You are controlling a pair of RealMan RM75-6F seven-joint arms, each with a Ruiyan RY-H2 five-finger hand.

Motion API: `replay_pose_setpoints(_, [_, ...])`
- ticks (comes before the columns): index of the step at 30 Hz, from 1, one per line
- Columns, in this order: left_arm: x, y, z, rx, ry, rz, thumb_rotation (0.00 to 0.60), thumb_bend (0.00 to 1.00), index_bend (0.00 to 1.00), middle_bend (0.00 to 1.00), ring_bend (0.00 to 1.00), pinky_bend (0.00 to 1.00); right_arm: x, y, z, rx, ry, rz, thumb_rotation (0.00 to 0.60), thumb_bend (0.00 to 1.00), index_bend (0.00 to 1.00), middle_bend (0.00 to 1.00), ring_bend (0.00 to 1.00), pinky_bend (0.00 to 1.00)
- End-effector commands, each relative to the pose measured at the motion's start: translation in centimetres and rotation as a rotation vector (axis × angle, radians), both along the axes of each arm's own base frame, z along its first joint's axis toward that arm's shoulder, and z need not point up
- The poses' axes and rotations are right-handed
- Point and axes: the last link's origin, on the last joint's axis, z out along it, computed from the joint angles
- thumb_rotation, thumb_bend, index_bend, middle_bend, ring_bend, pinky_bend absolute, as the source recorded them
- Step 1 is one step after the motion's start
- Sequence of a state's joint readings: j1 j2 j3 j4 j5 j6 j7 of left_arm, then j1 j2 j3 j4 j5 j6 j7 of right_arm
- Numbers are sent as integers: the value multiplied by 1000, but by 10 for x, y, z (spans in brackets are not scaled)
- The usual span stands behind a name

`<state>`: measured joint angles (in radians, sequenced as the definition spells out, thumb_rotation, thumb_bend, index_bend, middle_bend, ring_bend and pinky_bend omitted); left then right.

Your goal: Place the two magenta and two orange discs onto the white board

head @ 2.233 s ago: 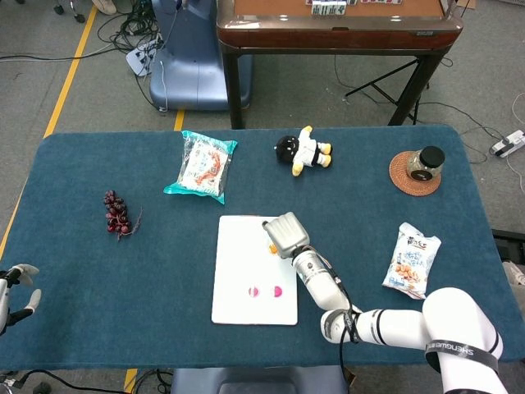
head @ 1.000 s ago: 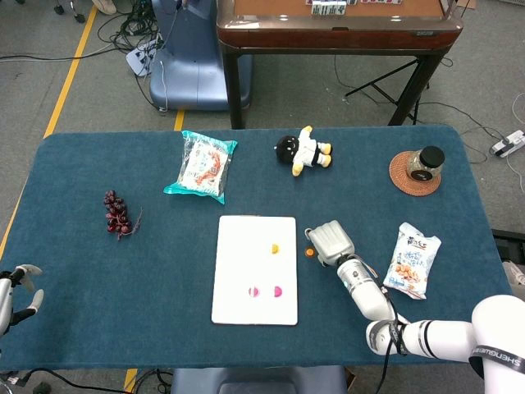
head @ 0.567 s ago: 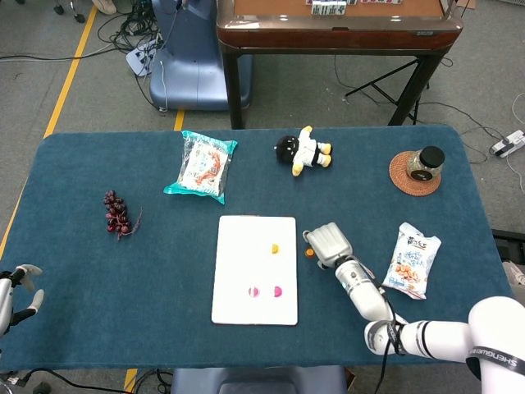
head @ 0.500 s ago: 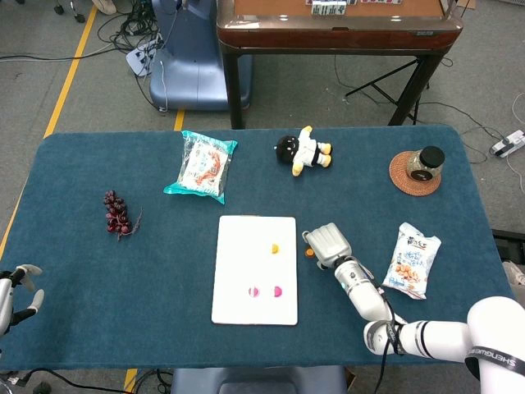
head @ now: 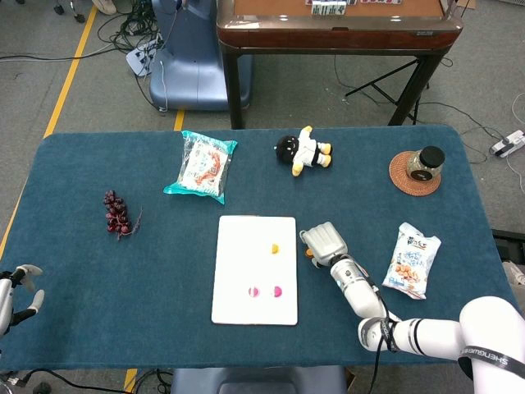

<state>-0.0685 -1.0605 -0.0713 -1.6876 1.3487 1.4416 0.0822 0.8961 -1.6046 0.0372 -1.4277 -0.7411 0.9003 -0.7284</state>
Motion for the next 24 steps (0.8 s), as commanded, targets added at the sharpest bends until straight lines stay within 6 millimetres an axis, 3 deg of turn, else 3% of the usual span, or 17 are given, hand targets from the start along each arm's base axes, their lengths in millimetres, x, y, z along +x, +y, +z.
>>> replay_pose_setpoints(1, [0, 0, 0, 0, 0, 0, 600, 382, 484, 563, 429, 627, 0, 0, -1, 3, 3, -1, 600, 226, 378, 1000, 1000, 1000])
replay_pose_setpoints(13, [0, 0, 1, 2, -3, -1, 600, 382, 484, 563, 429, 627, -3, 1, -7, 10, 10, -6, 600, 227, 393, 1000, 1000, 1000])
replay_pose_setpoints(24, [0, 0, 1, 2, -5, 1, 600, 381, 484, 563, 429, 627, -4, 1, -9, 6, 2, 3, 600, 283, 481, 1000, 1000, 1000])
